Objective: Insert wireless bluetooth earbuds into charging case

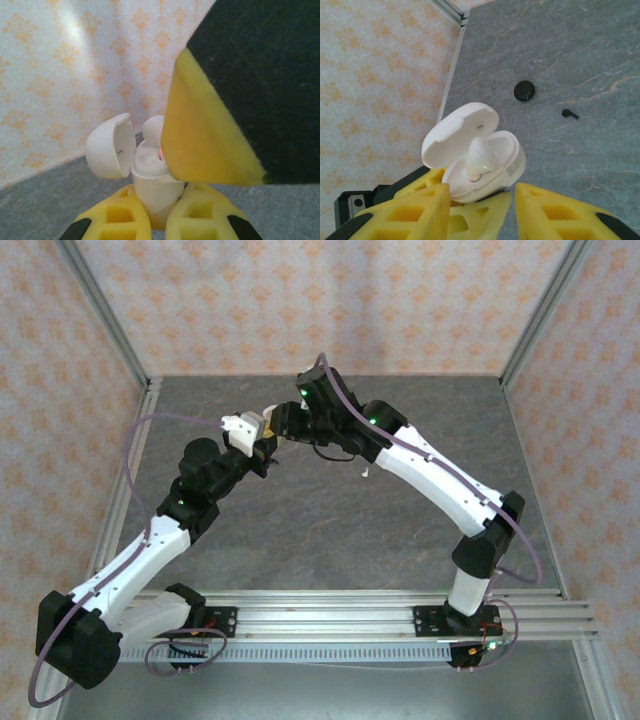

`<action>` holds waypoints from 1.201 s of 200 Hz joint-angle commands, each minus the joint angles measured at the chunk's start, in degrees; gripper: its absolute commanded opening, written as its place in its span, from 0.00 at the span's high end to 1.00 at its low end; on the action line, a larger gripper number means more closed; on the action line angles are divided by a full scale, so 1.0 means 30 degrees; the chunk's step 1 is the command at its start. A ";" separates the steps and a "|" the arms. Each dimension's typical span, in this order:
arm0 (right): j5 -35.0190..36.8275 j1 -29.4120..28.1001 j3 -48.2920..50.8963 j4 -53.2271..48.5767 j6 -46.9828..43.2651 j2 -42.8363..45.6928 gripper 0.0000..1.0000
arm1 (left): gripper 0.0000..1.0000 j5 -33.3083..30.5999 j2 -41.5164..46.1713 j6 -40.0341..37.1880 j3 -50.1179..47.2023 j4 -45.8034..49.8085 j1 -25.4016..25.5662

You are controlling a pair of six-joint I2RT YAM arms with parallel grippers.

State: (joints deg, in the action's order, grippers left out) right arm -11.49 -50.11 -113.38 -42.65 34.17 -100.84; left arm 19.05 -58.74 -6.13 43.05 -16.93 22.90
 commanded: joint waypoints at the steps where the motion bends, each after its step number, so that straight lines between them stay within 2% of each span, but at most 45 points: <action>1: 0.0742 -0.0056 -0.0832 -0.0977 -0.0474 0.0037 0.61 | 1.00 0.0067 0.0646 -0.0564 0.0466 0.0075 0.0102; 152: 0.1096 -0.0055 -0.5359 -0.3890 -0.1780 -0.2614 0.63 | 1.00 0.0477 0.0684 -0.0498 0.0488 0.0208 0.0101; 215: 0.1360 -0.0055 -0.6045 -0.4681 -0.2316 -0.3100 0.80 | 1.00 0.0625 0.0751 -0.0724 0.0530 0.0525 0.0117; 240: 0.1217 -0.0055 -0.6100 -0.4766 -0.2867 -0.3091 0.85 | 1.00 0.1029 0.0771 -0.0889 0.0648 0.0981 0.0103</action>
State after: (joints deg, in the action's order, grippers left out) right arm -8.97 -50.11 -129.75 -55.00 27.92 -109.45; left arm 19.94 -57.52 -7.60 43.05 -14.37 22.90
